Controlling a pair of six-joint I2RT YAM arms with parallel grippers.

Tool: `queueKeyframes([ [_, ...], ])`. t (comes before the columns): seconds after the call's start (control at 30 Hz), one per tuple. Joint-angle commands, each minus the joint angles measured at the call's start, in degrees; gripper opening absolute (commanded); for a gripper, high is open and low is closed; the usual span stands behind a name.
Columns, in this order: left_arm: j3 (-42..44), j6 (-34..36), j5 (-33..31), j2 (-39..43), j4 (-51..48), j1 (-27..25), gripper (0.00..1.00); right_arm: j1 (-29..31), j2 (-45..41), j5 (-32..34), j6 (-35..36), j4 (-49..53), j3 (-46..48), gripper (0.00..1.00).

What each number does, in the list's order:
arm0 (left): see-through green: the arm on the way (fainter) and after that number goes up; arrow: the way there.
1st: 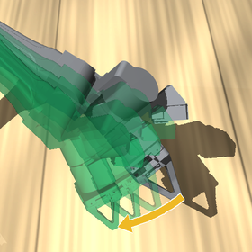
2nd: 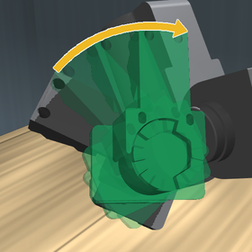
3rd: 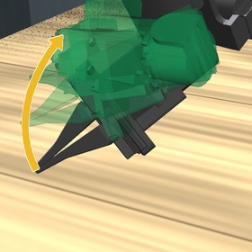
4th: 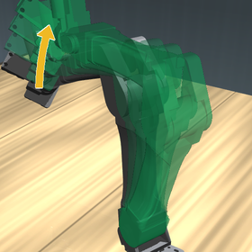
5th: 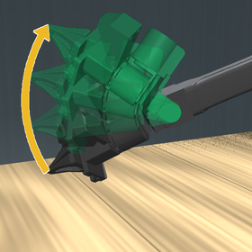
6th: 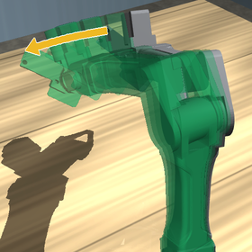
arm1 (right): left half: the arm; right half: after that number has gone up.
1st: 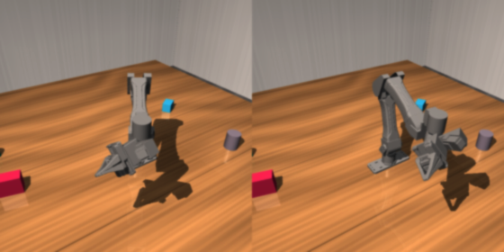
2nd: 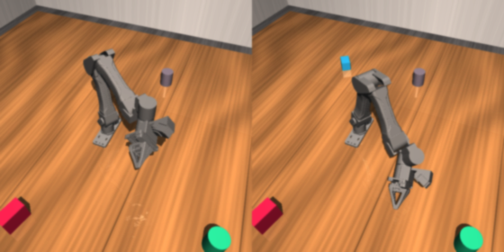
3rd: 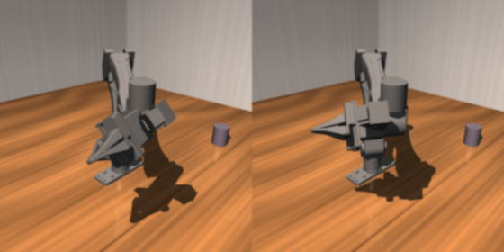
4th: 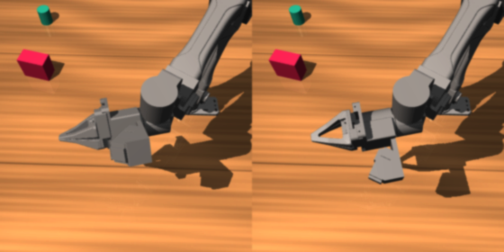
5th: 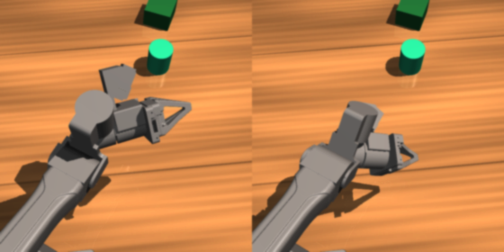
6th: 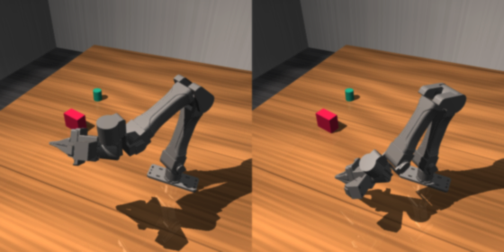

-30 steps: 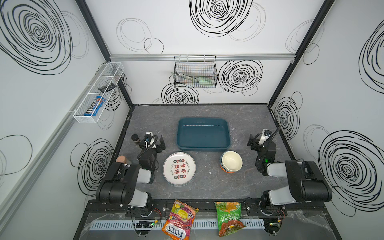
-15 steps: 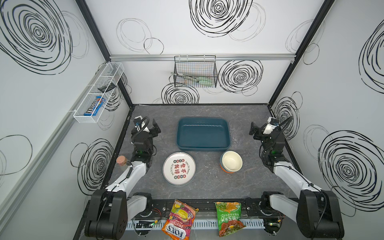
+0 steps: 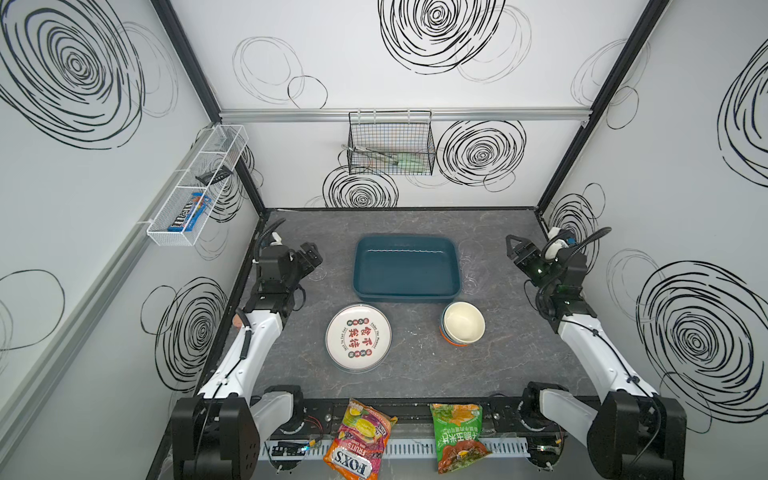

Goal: Place the mixed dishes into the plastic bin
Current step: 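Move the right gripper to the plate stack edge while the left gripper approaches it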

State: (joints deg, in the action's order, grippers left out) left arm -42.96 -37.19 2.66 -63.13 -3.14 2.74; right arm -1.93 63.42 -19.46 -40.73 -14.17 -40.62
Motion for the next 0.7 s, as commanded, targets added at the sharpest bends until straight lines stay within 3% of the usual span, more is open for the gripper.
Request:
queueKeyframes([
  [0.0, -0.6, -0.7, 5.8, 3.7, -15.1, 0.6, 0.92, 5.3, 2.9, -8.8, 2.5, 10.8, -7.2, 0.64],
  [0.2, 1.1, 0.4, 7.7, 7.1, -25.2, 0.9, 0.85, 16.9, 7.0, -10.8, 7.6, 18.7, -14.0, 0.57],
  [0.47, 6.0, -2.5, 9.1, 10.6, -31.6, 0.8, 0.70, 31.3, 12.9, -8.4, 11.2, 27.2, -18.7, 0.48],
  [0.67, 8.5, -5.6, 7.9, 13.0, -33.8, -1.3, 0.71, 40.0, 17.4, -5.8, 12.5, 30.4, -20.0, 0.49],
])
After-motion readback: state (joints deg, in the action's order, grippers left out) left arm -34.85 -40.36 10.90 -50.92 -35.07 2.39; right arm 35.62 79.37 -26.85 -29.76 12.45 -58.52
